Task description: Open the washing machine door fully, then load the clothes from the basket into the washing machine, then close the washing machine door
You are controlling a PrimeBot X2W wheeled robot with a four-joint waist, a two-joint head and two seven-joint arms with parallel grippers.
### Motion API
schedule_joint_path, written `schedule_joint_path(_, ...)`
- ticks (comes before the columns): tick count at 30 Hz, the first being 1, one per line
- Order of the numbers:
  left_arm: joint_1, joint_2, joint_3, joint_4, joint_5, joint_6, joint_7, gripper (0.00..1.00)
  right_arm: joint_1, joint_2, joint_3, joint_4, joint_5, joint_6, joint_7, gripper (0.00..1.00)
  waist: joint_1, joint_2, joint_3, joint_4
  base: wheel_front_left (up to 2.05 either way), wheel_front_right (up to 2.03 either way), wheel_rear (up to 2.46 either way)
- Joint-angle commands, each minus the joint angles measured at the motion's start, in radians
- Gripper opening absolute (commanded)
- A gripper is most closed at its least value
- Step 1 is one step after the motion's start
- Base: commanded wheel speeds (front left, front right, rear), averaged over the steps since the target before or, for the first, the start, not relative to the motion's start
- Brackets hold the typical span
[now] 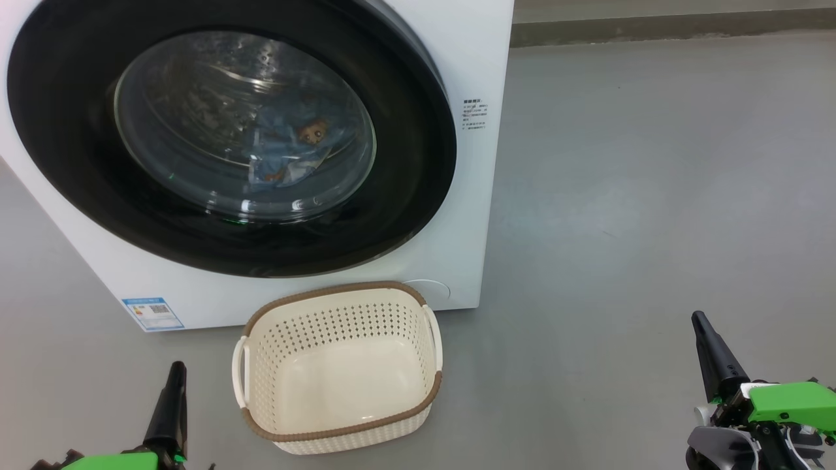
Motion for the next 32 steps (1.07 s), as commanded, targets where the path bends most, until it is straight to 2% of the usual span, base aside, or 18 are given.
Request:
schedule_joint_path(1,-0.046,0.009,0.034,-0.015,-0.01,0.0,0.005,0.0,-0.041,-0.011,0.018,-0.029,0.0,0.002,0.006,0.0,0.0,-0.0001,0.0,0.0,0.0,0.0,0.0)
schedule_joint_path(32,-0.046,0.009,0.035,-0.016,-0.009,0.0,0.005,0.0,-0.041,-0.011,0.018,-0.029,0.0,0.002,0.006,0.0,0.0,-0.0001,0.0,0.0,0.0,0.0,0.0)
